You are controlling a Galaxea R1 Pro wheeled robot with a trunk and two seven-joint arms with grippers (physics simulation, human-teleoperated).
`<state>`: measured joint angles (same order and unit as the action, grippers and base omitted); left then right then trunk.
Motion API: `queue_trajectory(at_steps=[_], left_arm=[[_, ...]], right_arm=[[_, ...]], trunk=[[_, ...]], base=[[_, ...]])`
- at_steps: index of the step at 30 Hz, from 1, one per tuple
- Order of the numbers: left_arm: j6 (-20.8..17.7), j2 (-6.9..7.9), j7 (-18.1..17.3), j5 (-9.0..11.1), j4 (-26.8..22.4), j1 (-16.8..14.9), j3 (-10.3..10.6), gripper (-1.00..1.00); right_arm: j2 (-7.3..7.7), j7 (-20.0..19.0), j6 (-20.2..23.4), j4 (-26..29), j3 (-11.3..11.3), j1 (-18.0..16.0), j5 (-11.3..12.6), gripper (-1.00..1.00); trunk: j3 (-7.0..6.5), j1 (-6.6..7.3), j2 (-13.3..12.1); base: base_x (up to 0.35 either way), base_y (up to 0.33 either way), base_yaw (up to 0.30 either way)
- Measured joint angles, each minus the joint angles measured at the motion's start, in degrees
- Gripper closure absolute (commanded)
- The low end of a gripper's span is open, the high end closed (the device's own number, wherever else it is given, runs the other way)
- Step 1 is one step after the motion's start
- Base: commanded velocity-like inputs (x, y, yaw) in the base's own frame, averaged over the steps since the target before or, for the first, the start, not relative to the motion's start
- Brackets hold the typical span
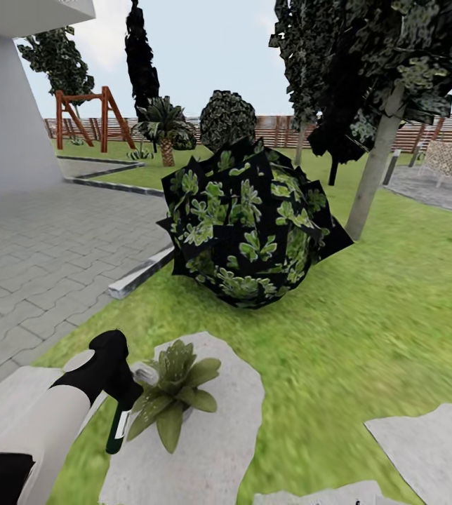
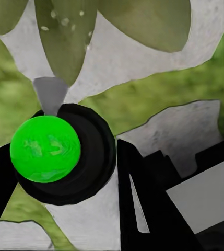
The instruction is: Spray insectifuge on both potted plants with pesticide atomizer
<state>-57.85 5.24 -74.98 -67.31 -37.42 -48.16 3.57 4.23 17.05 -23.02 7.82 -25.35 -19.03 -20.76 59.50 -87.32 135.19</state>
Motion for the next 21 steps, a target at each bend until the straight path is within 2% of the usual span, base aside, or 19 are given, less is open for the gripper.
queue_trajectory(at_steps=[5, 11, 16, 19, 21], left_arm=[[0.1, 0.21, 0.1, -0.1, 0.1, 0.7, 0.2, 1.0], [0.0, 0.19, 0.6, 0.0, 0.4, 1.1, 0.2, 1.0], [0.0, 0.33, 0.6, -0.1, 0.7, 1.3, 0.0, 1.0], [0.0, 0.38, 2.2, 0.0, 0.3, 3.9, -0.1, 1.0], [-0.1, 0.32, 3.2, 0.4, 0.6, 4.6, -0.3, 1.0]], right_arm=[[0.0, 0.0, 0.0, 0.0, 0.0, 0.0, 0.0, -1.0], [0.0, 0.0, 0.0, 0.0, 0.0, 0.0, 0.0, -1.0], [0.18, -0.1, 0.0, 0.0, 0.0, 0.0, -0.1, -1.0], [0.26, -0.2, 0.0, 0.0, 0.1, 0.0, -0.2, -1.0], [0.26, -0.2, 0.0, 0.0, 0.1, 0.0, -0.2, -1.0]], trunk=[[0.0, 0.02, 0.0], [0.0, 0.05, 0.0], [0.0, 0.03, 0.0], [0.0, 0.02, 0.0], [0.0, 0.02, 0.0]], base=[[-0.142, -0.195, 0.274], [0.193, -0.188, 0.259], [0.042, -0.032, 0.04], [0.002, -0.001, 0.002], [0.0, 0.0, 0.0]])
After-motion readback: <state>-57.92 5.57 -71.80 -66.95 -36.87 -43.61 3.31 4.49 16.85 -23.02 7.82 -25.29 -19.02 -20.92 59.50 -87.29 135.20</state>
